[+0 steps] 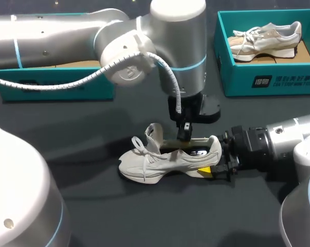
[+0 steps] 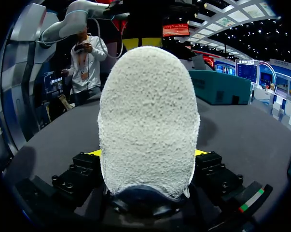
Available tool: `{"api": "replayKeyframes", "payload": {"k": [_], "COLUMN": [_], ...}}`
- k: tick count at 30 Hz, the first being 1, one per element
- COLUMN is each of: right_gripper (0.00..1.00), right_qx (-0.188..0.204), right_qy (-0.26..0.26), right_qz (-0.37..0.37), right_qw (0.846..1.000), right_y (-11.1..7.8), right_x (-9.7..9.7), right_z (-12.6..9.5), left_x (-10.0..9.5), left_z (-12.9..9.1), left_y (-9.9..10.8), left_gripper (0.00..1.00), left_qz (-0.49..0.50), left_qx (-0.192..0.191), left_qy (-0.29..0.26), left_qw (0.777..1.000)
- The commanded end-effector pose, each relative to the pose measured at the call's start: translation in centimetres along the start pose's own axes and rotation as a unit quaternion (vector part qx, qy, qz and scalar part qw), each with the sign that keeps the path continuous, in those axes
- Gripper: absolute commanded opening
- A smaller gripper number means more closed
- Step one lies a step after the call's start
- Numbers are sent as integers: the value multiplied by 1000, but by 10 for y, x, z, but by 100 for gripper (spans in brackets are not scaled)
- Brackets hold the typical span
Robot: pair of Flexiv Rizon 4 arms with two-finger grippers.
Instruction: Take the shoe out of the shoebox, open the shoe tongue, remove and reinsert the insole, then place the shoe into the shoebox
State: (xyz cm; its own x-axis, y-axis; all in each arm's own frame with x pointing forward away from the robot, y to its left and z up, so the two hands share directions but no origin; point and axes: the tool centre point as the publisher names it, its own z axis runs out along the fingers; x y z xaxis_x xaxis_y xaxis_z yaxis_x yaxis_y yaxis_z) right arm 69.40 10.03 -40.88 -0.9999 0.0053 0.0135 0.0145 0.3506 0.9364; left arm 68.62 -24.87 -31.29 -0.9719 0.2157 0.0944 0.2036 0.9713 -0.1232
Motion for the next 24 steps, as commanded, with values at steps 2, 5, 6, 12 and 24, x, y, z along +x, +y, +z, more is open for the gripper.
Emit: {"api": "replayKeyframes", "payload": {"k": [2, 5, 6, 12, 24], "right_gripper": [0, 0, 0, 0, 0], "right_qx": [2, 2, 2, 2, 2], "right_qy": [0, 0, 0, 0, 0], "right_qz": [0, 0, 0, 0, 0], "right_qw": [1000, 1000, 1000, 1000, 1000], "right_y": [1, 1, 1, 1, 1], "right_x": [0, 0, 0, 0, 0], "right_z": [0, 0, 0, 0, 0], "left_x": [0, 1, 2, 8, 30], "left_z": [24, 33, 36, 44, 56], "left_y": [-10, -9, -7, 4, 19], "left_gripper": [0, 0, 0, 0, 0], "left_qz": [-8, -18, -23, -37, -20], "left_qx": [-16, -22, -24, -29, -22], "left_qy": [9, 13, 14, 30, 39], "left_qw": [1000, 1000, 999, 998, 999]}}
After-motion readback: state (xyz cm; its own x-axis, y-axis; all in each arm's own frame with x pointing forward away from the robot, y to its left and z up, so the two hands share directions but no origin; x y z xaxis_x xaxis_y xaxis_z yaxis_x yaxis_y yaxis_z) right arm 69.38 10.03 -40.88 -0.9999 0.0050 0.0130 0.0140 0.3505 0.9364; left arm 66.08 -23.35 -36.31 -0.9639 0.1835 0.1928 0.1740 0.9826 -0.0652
